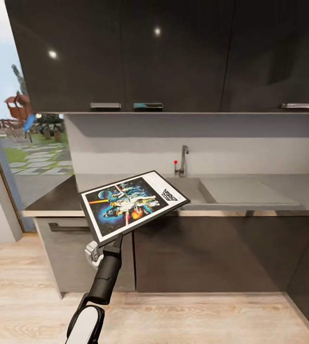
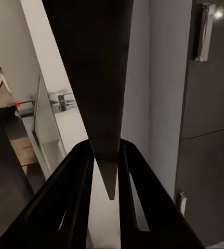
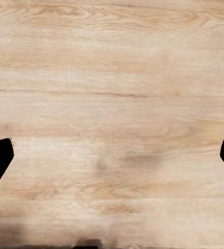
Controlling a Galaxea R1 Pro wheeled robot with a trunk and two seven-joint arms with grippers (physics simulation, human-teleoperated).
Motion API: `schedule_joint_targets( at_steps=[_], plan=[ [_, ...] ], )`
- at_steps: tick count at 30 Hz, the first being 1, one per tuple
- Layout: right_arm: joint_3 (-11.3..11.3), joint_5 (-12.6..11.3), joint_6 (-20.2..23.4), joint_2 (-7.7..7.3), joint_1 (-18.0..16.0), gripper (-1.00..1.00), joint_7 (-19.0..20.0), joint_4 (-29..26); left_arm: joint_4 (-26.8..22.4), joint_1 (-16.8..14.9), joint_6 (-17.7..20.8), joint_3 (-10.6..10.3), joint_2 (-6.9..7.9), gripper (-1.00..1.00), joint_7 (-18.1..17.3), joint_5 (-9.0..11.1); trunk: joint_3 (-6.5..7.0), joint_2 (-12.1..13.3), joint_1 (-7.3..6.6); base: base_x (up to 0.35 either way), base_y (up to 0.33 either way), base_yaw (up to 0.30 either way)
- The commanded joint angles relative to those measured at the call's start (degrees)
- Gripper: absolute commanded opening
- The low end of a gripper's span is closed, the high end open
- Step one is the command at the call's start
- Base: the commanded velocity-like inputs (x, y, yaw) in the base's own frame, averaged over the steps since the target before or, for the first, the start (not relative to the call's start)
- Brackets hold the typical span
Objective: Pick up the poster from the kitchen countertop and hang it on one of the wall nails in the kitchen.
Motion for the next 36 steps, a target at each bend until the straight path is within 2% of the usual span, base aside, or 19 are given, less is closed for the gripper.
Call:
schedule_joint_targets(
  at_steps=[1, 16, 36],
  plan=[
    [0.0, 0.2, -0.2, 0.01, -0.1, 1.0, -0.1, 0.1, 0.0, 0.0, -0.2, 0.0, 0.0, -1.0, -0.2, 0.5, 0.01, 0.0, -0.02, -0.199, 0.26, -0.236],
    [0.0, 0.2, -0.2, 0.03, 0.0, 1.0, -0.1, 0.1, 0.0, 0.0, -0.2, 0.1, 0.0, -1.0, -0.2, 0.5, 0.21, 0.0, -0.02, -0.214, 0.249, -0.056],
    [0.0, 0.2, -0.2, 0.0, 0.0, 1.0, -0.1, 0.1, 0.0, 0.0, -0.2, 0.0, 0.0, -1.0, -0.2, 0.6, -1.5, 0.0, -0.02, -0.243, 0.245, 0.0]
  ],
)
